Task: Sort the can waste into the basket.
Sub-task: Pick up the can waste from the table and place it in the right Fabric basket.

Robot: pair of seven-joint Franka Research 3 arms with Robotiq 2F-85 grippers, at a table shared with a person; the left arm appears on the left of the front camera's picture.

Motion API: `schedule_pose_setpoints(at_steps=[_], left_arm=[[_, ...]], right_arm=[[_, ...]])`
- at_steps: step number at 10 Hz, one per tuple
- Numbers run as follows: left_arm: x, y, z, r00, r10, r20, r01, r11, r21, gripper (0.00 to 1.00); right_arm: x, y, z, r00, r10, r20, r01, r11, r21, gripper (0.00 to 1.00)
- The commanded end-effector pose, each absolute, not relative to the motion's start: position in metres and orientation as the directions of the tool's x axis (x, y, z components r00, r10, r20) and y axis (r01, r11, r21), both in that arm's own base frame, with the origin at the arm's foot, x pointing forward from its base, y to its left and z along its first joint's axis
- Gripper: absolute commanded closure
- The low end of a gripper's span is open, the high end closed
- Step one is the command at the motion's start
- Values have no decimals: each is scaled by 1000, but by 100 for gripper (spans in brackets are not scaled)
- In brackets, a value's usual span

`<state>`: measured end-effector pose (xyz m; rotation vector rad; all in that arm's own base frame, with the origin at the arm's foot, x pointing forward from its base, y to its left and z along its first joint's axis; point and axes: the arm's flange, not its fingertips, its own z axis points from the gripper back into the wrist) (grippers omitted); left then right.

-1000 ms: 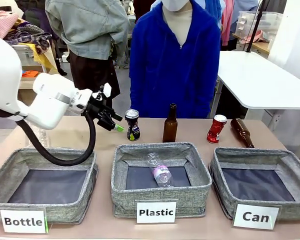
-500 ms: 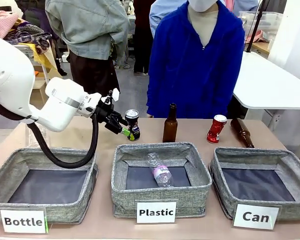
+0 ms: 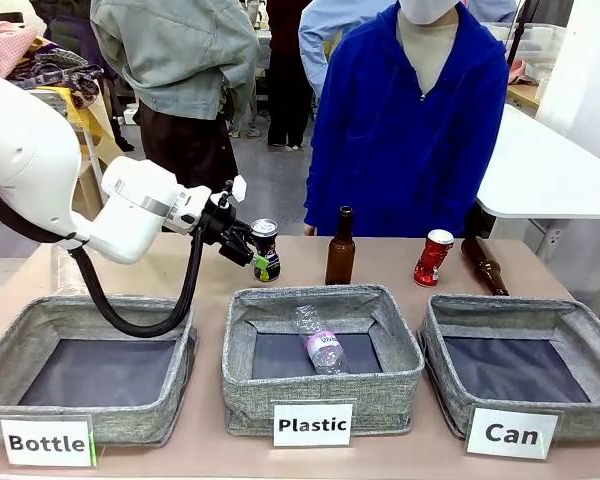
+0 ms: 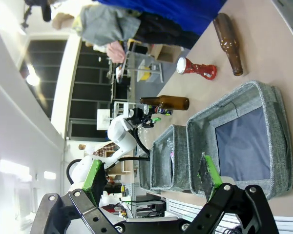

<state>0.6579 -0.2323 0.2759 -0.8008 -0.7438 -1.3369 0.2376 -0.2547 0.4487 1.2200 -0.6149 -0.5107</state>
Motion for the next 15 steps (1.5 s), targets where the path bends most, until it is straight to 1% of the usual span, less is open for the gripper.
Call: schedule_pose_setpoints(at_steps=[1,3,4,5,6,7,8,9,10,11,12,15], left_arm=[[665,-232,275,41,-497,867,998,64,-11,0],[661,-235,278,-53,-456,888,998,14,67,0],[659,-237,279,-79,-424,902,997,-17,79,0],[658,-237,280,-87,-403,911,996,-35,80,38],[659,-237,282,-68,-380,922,998,-42,56,58],[658,-235,283,-57,-378,924,998,-42,44,58],[658,-233,285,-44,-369,929,999,-39,31,100],[657,-230,288,-26,-359,933,999,-38,13,74],[654,-225,293,4,-352,936,999,-38,-18,100],[646,-218,302,25,-340,940,998,-43,-42,96],[637,-212,313,43,-327,944,996,-59,-66,100],[552,-161,379,91,-279,956,963,-221,-156,100]], right_arm=[[240,-256,450,727,-661,186,-1,270,963,0],[240,-256,450,727,-661,186,-1,270,963,0],[240,-256,450,727,-661,186,-1,270,963,0],[240,-256,450,727,-661,186,-1,270,963,0],[240,-256,450,727,-661,186,-1,270,963,0],[240,-256,450,727,-661,186,-1,270,963,0],[240,-256,450,727,-661,186,-1,270,963,0],[240,-256,450,727,-661,186,-1,270,963,0],[240,-256,450,727,-661,186,-1,270,963,0],[240,-256,450,727,-661,186,-1,270,963,0],[240,-256,450,727,-661,186,-1,270,963,0],[240,-256,450,727,-661,186,-1,270,963,0]])
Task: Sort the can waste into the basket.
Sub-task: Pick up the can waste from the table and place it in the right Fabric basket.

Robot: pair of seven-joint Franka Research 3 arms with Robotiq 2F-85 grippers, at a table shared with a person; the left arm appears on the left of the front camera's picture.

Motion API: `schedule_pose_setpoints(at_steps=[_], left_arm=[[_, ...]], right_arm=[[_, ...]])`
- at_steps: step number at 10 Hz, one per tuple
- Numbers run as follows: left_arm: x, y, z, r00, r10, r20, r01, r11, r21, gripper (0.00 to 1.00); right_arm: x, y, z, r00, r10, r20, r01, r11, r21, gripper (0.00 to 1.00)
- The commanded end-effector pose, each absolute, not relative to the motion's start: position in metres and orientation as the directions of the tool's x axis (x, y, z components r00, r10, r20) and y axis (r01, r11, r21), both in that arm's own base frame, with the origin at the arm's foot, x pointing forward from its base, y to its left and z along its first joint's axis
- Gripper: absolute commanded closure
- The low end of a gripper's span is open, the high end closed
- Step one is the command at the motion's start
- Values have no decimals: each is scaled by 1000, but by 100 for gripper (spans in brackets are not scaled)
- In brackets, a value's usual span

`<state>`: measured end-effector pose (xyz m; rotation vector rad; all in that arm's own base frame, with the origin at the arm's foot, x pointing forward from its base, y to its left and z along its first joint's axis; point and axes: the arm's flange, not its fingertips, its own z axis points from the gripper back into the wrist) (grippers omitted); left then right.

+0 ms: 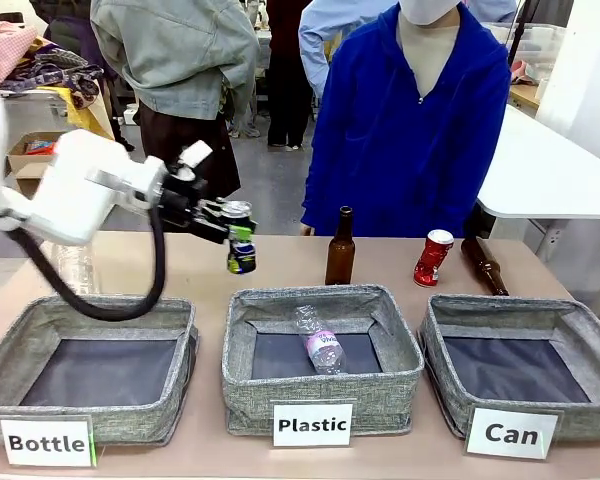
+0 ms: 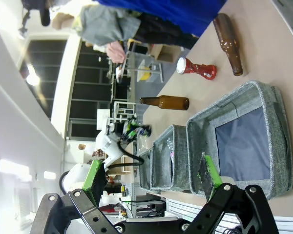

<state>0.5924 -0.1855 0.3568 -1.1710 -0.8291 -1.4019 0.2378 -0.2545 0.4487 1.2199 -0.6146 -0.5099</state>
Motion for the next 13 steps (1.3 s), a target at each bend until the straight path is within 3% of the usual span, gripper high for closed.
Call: schedule_pose_setpoints(at_steps=[1,4,6,7,8,9,10,13], left_arm=[[515,-138,399,124,-303,945,959,-207,-192,100],[421,-83,430,46,-359,932,996,-56,-71,100],[385,-34,454,54,-439,897,988,-106,-111,100],[383,-2,472,58,-459,887,998,5,-63,100],[394,39,488,138,-511,848,990,92,-106,100],[415,78,500,149,-508,848,988,110,-107,100],[379,12,472,68,-479,875,997,15,-69,100],[379,12,472,68,-479,875,997,15,-69,100]], right_arm=[[240,-256,450,727,-661,186,-1,270,963,0],[240,-256,450,727,-661,186,-1,270,963,0],[240,-256,450,727,-661,186,-1,270,963,0],[240,-256,450,727,-661,186,-1,270,963,0],[240,-256,450,727,-661,186,-1,270,963,0],[240,-256,450,727,-661,186,-1,270,963,0],[240,-256,450,727,-661,186,-1,270,963,0],[240,-256,450,727,-661,186,-1,270,963,0]])
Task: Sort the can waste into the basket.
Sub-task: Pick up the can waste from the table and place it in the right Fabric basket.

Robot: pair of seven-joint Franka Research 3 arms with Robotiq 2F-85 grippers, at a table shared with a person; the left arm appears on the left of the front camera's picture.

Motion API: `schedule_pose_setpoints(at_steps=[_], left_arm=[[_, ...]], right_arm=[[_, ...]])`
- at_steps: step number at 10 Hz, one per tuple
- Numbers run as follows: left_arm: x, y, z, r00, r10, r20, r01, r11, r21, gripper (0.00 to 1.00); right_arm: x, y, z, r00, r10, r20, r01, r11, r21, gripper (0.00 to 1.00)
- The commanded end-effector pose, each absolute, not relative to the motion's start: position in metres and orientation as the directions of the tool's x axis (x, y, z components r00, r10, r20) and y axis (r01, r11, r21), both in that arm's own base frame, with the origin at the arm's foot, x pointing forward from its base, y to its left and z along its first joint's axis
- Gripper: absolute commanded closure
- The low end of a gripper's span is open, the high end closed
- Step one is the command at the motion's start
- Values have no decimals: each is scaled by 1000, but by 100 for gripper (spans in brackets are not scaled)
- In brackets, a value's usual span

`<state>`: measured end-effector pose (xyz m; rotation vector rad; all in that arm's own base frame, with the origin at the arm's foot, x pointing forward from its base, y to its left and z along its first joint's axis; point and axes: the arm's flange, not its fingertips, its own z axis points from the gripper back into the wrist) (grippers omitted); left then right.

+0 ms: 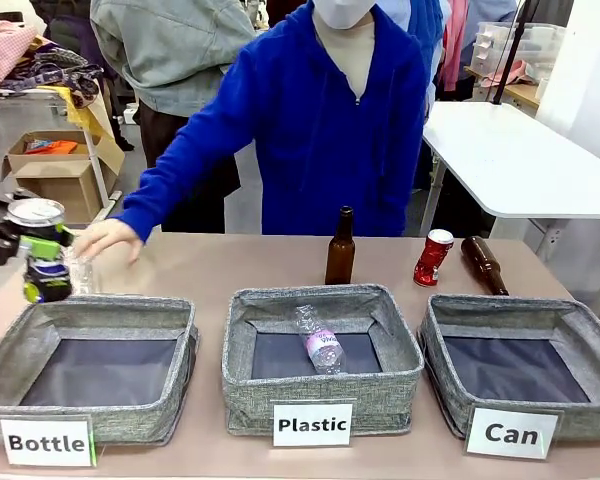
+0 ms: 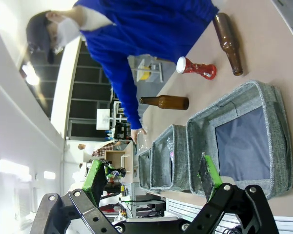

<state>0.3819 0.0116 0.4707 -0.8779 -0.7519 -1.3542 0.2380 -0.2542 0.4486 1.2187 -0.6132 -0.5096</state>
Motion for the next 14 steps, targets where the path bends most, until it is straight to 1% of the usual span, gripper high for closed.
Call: schedule_pose_setpoints(at_steps=[1,2,3,4,5,6,7,8,9,10,11,12,13,14], left_arm=[[384,27,476,91,-497,863,996,28,-89,62],[410,18,466,82,-456,886,996,2,-91,62],[421,-6,468,56,-424,904,995,-52,-86,62],[429,-31,474,34,-388,921,990,-114,-84,62],[446,-61,481,24,-442,897,993,-91,-72,62],[446,-96,494,-5,-463,886,996,-84,-38,62],[447,-134,501,-15,-447,894,992,-120,-43,62],[445,-177,501,-58,-469,881,986,-166,-23,62],[433,-212,505,-122,-473,872,976,-217,19,62],[421,-234,511,-162,-489,857,965,-259,34,62],[418,-209,517,-152,-528,836,973,-227,33,62],[407,-156,522,-98,-536,838,985,-174,4,62],[384,-90,529,-74,-492,867,993,-121,16,62],[356,-12,531,-42,-405,914,999,1,46,62]], right_arm=[[240,-256,450,727,-661,186,-1,270,963,0],[238,-254,449,734,-660,159,35,271,962,0],[218,-252,462,771,-596,221,25,377,926,0],[204,-251,467,818,-532,220,41,435,900,0],[194,-259,475,850,-497,175,84,457,886,0],[177,-272,485,870,-481,113,125,436,891,0],[164,-286,490,857,-506,99,154,434,888,0],[160,-300,492,841,-533,94,161,412,897,0],[160,-304,492,833,-546,87,160,388,908,0],[161,-301,486,836,-542,87,168,404,899,0],[163,-302,482,844,-530,88,161,406,899,0],[164,-307,477,850,-522,76,167,403,900,0],[169,-310,473,846,-529,66,179,399,899,0],[172,-309,468,860,-507,63,169,398,902,0]])
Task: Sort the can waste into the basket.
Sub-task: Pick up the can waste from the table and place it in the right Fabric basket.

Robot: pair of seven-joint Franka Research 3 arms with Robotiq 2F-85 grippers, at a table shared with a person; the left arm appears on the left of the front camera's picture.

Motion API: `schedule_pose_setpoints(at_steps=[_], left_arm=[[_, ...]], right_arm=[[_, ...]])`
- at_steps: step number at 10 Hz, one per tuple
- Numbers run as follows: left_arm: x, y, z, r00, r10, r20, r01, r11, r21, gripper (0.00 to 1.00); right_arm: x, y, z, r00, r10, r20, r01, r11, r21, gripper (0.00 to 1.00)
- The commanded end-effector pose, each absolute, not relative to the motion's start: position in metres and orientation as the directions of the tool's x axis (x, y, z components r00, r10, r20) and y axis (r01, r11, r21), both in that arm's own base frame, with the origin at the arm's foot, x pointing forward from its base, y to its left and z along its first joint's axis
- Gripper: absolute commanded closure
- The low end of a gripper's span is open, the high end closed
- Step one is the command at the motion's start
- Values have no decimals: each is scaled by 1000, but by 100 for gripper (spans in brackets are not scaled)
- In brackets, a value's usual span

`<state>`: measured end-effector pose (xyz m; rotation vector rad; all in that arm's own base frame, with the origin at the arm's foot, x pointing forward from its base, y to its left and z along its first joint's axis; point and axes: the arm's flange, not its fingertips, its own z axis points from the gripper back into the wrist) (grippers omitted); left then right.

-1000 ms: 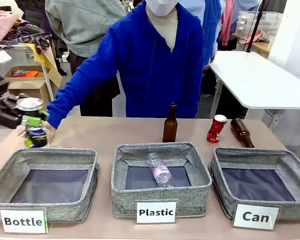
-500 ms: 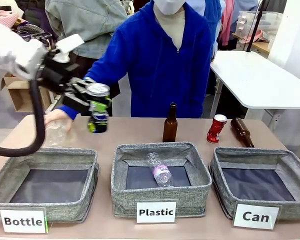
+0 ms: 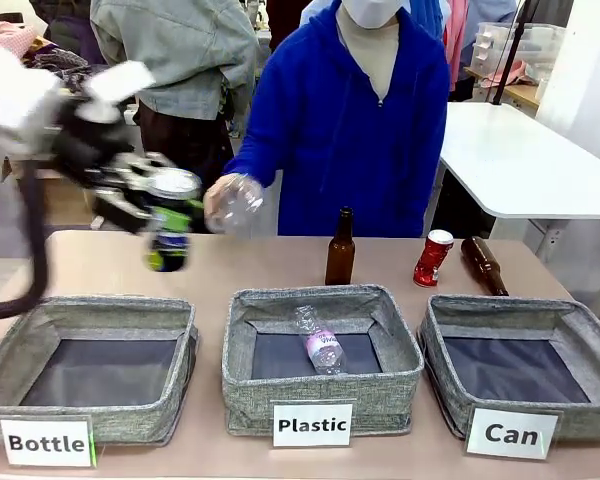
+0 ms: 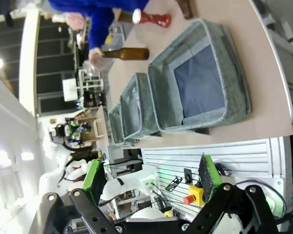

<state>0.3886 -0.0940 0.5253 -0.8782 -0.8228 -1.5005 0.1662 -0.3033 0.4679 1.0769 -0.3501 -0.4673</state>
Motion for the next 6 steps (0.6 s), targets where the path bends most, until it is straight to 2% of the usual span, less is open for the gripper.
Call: schedule_pose_setpoints(at_steps=[1,3,4,6], left_arm=[[332,41,527,-24,-354,935,993,104,65,62],[301,85,508,30,-319,947,975,216,41,62],[305,89,495,56,-308,950,974,228,17,62],[310,91,484,98,-286,953,969,247,-26,62]], right_arm=[[177,-307,467,868,-493,54,162,385,908,0],[184,-302,467,883,-468,41,155,373,915,0],[192,-301,469,874,-486,20,174,352,920,0],[179,-298,460,872,-490,23,191,384,903,0]])
